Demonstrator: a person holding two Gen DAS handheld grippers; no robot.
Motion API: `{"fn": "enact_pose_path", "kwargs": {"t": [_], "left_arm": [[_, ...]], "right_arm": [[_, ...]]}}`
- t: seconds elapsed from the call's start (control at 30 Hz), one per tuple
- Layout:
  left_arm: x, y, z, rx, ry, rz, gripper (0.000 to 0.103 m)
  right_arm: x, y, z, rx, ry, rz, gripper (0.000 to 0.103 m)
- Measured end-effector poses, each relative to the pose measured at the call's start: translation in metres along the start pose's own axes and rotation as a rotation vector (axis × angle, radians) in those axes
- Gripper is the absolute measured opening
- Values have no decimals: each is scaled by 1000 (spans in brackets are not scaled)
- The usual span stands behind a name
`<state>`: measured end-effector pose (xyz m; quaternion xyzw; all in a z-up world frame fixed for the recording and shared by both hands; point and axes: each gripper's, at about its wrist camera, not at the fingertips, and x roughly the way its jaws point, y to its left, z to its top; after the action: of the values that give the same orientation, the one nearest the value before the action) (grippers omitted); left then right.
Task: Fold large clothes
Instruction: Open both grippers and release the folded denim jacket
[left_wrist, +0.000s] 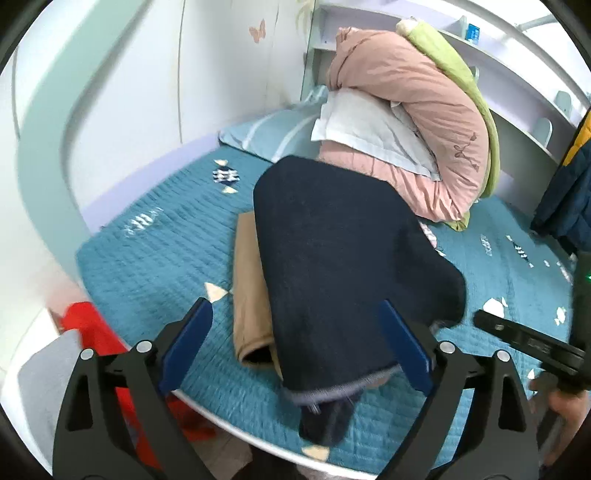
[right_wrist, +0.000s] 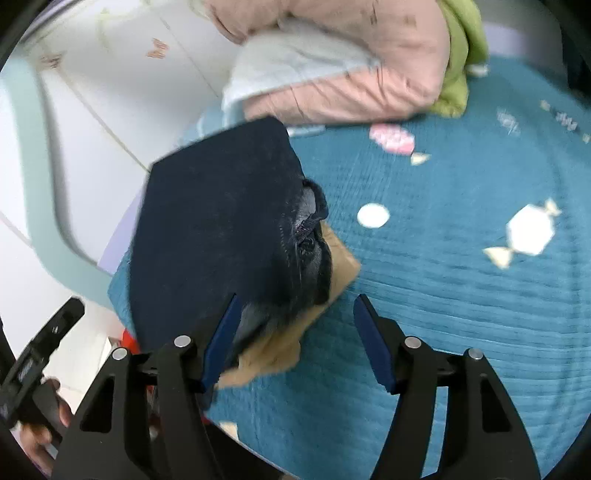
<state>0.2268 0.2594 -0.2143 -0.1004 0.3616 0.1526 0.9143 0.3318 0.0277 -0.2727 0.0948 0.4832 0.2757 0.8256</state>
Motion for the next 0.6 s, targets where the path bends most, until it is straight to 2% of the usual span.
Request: {"fn": "enact_pose_path", "kwargs": {"t": [0.07,0.2,0.33,0.6], "left_arm": [[-20,-11,-4,13,-11,41,94],[-66,-37,-11,32,-31,9,94],[-124,-66,-19,62,-94,-23,98],[-217,-106,-35,109,-175,-36,98]], "right_arm": [[-33,4,-8,-46,-24,-31,76],[-100,11,-23,-103,-37,-132,89],[-167,24,-42,-158,-157,-189,95],[-280,51,-87,-238,-402,-315,95]]}}
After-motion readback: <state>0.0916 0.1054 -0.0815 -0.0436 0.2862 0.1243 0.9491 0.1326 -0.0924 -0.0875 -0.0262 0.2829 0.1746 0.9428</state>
